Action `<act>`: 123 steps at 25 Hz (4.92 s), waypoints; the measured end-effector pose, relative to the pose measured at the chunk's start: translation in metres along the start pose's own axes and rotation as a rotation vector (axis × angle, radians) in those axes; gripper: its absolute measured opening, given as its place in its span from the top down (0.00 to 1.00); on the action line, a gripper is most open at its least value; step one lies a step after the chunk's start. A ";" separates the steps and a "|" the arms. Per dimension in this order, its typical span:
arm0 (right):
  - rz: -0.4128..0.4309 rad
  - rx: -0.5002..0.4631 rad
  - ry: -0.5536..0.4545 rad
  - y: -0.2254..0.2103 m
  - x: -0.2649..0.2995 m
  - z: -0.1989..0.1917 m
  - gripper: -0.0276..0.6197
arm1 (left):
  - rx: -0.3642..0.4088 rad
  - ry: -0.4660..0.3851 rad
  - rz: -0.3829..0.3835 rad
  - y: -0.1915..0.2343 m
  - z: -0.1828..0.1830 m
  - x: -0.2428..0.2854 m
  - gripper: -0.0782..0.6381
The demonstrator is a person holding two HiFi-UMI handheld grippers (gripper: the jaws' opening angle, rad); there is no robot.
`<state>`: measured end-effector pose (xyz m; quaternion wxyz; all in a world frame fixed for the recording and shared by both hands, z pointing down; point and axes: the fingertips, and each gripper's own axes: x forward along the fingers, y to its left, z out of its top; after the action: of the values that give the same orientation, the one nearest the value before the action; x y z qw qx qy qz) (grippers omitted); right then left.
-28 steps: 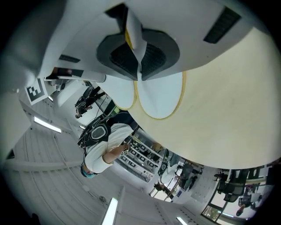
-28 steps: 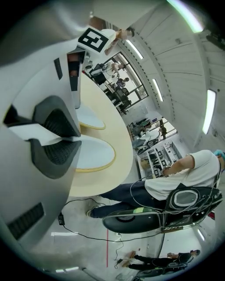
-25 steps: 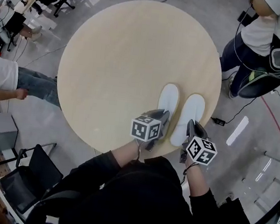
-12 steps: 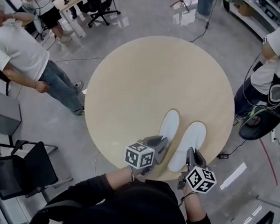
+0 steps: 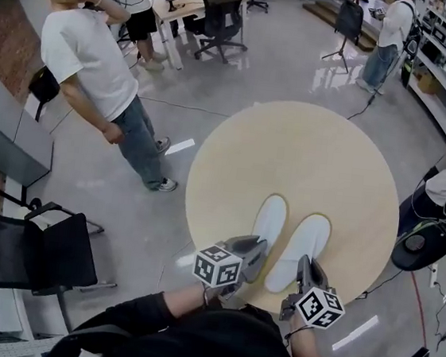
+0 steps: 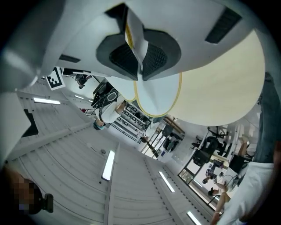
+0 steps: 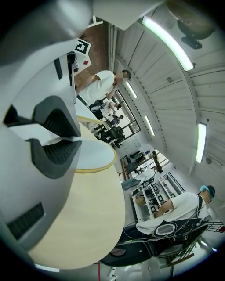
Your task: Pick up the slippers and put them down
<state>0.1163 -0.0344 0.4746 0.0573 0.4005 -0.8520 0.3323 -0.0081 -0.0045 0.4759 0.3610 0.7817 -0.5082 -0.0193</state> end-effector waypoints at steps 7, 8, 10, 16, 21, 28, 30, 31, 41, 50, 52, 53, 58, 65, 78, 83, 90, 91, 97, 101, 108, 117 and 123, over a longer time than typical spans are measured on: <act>0.039 -0.026 -0.010 0.069 0.045 -0.013 0.91 | -0.041 -0.111 0.040 0.071 0.034 -0.063 0.84; 0.034 -0.032 -0.011 0.076 0.047 -0.015 0.91 | -0.050 -0.118 0.036 0.078 0.035 -0.069 0.84; 0.020 -0.040 -0.015 0.088 0.051 -0.016 0.91 | -0.068 -0.123 0.023 0.090 0.038 -0.077 0.84; -0.008 -0.031 -0.036 0.113 0.070 -0.014 0.91 | -0.058 -0.101 -0.002 0.114 0.050 -0.091 0.84; -0.018 -0.011 -0.024 0.125 0.084 -0.018 0.91 | -0.041 -0.084 0.005 0.132 0.058 -0.100 0.84; 0.035 0.004 0.012 0.114 0.106 -0.010 0.91 | -0.040 -0.089 0.079 0.148 0.069 -0.089 0.84; 0.061 0.016 0.011 0.110 0.113 -0.003 0.91 | -0.038 -0.090 0.106 0.146 0.072 -0.086 0.84; 0.075 0.020 0.010 0.110 0.117 0.000 0.91 | -0.035 -0.088 0.118 0.146 0.072 -0.086 0.84; 0.173 0.046 0.043 0.110 0.173 0.006 0.91 | 0.010 -0.079 0.243 0.178 0.093 -0.086 0.84; 0.136 0.048 0.066 0.138 0.227 -0.010 0.91 | 0.042 -0.061 0.258 0.256 0.119 -0.093 0.84; 0.110 0.045 0.063 0.149 0.246 -0.015 0.91 | 0.058 -0.034 0.242 0.281 0.126 -0.094 0.84; 0.093 0.048 0.059 0.153 0.257 -0.017 0.91 | 0.070 -0.016 0.231 0.293 0.130 -0.093 0.84; 0.013 0.127 0.041 0.167 0.320 -0.025 0.91 | 0.113 0.072 0.179 0.359 0.163 -0.082 0.84; -0.114 0.207 0.059 0.174 0.376 -0.039 0.91 | 0.167 0.191 0.119 0.419 0.192 -0.051 0.84; -0.110 0.193 0.178 0.133 0.481 -0.047 0.91 | 0.097 0.308 0.199 0.488 0.180 0.044 0.84; -0.117 0.170 0.236 0.125 0.512 -0.067 0.91 | 0.065 0.346 0.207 0.510 0.170 0.065 0.84; -0.118 0.140 0.298 0.113 0.545 -0.081 0.91 | 0.048 0.369 0.217 0.530 0.167 0.091 0.84; -0.121 0.131 0.306 0.113 0.548 -0.082 0.91 | 0.045 0.370 0.216 0.531 0.168 0.092 0.84; -0.130 0.092 0.337 0.113 0.557 -0.090 0.91 | 0.069 0.367 0.193 0.531 0.168 0.094 0.84; -0.134 0.051 0.349 0.117 0.557 -0.094 0.91 | 0.089 0.374 0.191 0.529 0.165 0.091 0.84; -0.170 0.012 0.346 0.119 0.549 -0.087 0.70 | 0.114 0.392 0.205 0.523 0.167 0.086 0.65; -0.200 0.014 0.308 0.134 0.541 -0.088 0.63 | 0.071 0.356 0.225 0.523 0.168 0.061 0.63; -0.230 -0.007 0.303 0.140 0.522 -0.080 0.63 | 0.032 0.334 0.216 0.511 0.173 0.040 0.63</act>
<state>-0.3491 -0.2576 0.6538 0.2238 0.4404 -0.7834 0.3772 -0.4563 -0.2455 0.6597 0.4278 0.7206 -0.5224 0.1575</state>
